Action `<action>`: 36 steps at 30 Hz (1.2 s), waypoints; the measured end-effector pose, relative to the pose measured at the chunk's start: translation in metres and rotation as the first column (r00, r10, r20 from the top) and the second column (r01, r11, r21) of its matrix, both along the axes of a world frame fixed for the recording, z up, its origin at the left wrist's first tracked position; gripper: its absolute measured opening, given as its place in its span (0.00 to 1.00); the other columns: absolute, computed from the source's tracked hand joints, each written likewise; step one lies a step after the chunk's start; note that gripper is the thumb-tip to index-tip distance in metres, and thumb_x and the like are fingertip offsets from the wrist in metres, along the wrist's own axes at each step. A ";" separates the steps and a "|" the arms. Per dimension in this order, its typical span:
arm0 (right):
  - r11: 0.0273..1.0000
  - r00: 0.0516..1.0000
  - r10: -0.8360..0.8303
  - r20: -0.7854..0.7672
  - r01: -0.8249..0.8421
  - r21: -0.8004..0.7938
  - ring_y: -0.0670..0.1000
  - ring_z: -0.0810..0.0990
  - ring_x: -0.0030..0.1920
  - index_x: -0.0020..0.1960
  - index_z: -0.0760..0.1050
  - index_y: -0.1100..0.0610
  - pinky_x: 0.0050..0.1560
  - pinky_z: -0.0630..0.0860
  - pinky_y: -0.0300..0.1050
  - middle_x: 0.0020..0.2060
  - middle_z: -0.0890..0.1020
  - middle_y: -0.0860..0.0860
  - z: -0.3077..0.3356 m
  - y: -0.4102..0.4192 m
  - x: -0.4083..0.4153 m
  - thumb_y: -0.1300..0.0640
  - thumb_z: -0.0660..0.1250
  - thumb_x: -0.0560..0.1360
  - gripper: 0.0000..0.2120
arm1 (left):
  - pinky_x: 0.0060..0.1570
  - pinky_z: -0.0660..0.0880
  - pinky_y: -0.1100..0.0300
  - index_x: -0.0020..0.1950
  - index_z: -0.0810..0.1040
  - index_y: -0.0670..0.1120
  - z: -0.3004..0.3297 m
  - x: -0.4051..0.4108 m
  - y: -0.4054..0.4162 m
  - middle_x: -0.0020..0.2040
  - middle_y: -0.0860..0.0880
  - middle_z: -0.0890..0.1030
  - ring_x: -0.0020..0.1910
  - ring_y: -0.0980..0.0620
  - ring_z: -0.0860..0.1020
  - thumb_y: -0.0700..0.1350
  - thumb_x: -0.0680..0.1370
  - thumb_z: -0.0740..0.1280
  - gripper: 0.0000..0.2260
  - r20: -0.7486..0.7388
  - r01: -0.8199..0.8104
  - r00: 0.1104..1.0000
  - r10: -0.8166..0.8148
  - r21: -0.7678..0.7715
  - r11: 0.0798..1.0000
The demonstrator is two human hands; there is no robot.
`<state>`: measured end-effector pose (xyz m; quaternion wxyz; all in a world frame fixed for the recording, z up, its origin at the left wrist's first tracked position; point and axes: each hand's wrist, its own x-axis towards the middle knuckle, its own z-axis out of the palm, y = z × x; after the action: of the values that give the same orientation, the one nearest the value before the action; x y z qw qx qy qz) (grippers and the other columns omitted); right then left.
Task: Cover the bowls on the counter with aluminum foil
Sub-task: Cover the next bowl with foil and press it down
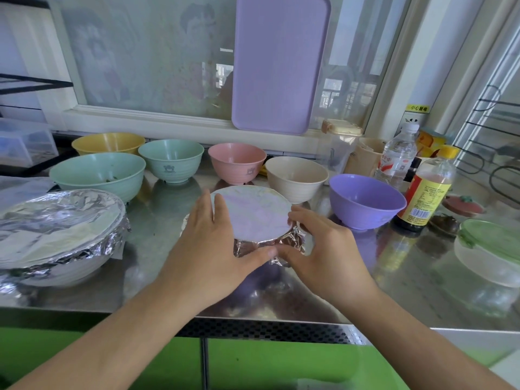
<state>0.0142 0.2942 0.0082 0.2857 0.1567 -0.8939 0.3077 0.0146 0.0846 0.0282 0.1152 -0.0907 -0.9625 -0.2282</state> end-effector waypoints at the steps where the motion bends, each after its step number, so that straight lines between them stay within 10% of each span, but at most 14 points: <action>1: 1.000 1.000 0.004 -0.003 -0.004 -0.008 0.45 0.82 0.55 0.61 0.83 0.54 0.53 0.73 0.29 0.56 0.86 0.45 -0.002 -0.001 0.000 0.50 0.85 0.67 0.25 | 0.80 0.52 0.52 0.84 0.42 0.42 -0.001 -0.001 0.000 0.85 0.44 0.42 0.84 0.47 0.44 0.82 0.64 0.53 0.62 -0.014 -0.005 1.000 0.004 -0.011 1.000; 11: 0.993 0.993 0.096 0.073 -0.100 0.065 0.40 0.70 0.76 0.71 0.80 0.55 0.71 0.61 0.25 0.73 0.78 0.49 0.010 0.012 -0.008 0.45 0.66 0.81 0.23 | 0.77 0.45 0.59 0.84 0.35 0.44 -0.004 -0.010 -0.021 0.85 0.49 0.35 0.84 0.53 0.40 0.78 0.73 0.54 0.54 -0.033 0.081 0.996 -0.088 -0.170 0.982; 15: 0.970 0.979 0.202 0.015 -0.202 0.134 0.55 0.75 0.68 0.60 0.81 0.63 0.68 0.70 0.39 0.59 0.82 0.58 0.001 0.004 -0.010 0.57 0.64 0.84 0.12 | 0.77 0.42 0.56 0.84 0.33 0.53 -0.004 -0.013 -0.032 0.83 0.57 0.30 0.81 0.58 0.32 0.79 0.72 0.45 0.49 -0.010 0.179 0.983 -0.184 -0.169 0.969; 18: 0.964 0.975 0.213 -0.069 -0.198 0.179 0.58 0.73 0.65 0.62 0.81 0.63 0.71 0.61 0.28 0.58 0.81 0.60 -0.002 0.001 -0.008 0.59 0.64 0.85 0.12 | 0.80 0.37 0.58 0.85 0.38 0.59 -0.011 -0.012 -0.035 0.83 0.61 0.32 0.79 0.62 0.30 0.73 0.79 0.36 0.37 -0.088 0.306 0.941 -0.327 -0.195 0.932; 26: 0.917 0.945 0.316 -0.089 -0.280 0.283 0.56 0.78 0.68 0.70 0.79 0.58 0.73 0.70 0.54 0.67 0.81 0.49 -0.006 -0.002 -0.011 0.54 0.60 0.87 0.16 | 0.79 0.54 0.53 0.83 0.63 0.53 -0.028 -0.022 -0.036 0.83 0.59 0.62 0.82 0.57 0.58 0.57 0.87 0.49 0.25 -0.291 0.394 0.834 -0.469 -0.283 0.875; 36: 0.932 0.940 0.247 -0.236 -0.164 0.322 0.52 0.83 0.62 0.61 0.84 0.58 0.63 0.79 0.52 0.58 0.86 0.48 -0.004 -0.003 -0.011 0.52 0.71 0.83 0.12 | 0.77 0.58 0.60 0.78 0.74 0.49 -0.024 -0.024 -0.038 0.77 0.56 0.72 0.77 0.58 0.68 0.54 0.86 0.54 0.23 -0.305 0.409 0.831 -0.465 -0.231 0.883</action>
<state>0.0035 0.2915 0.0044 0.3449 0.3321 -0.8606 0.1736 -0.0098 0.0463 0.0038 0.2226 -0.3569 -0.8943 -0.1526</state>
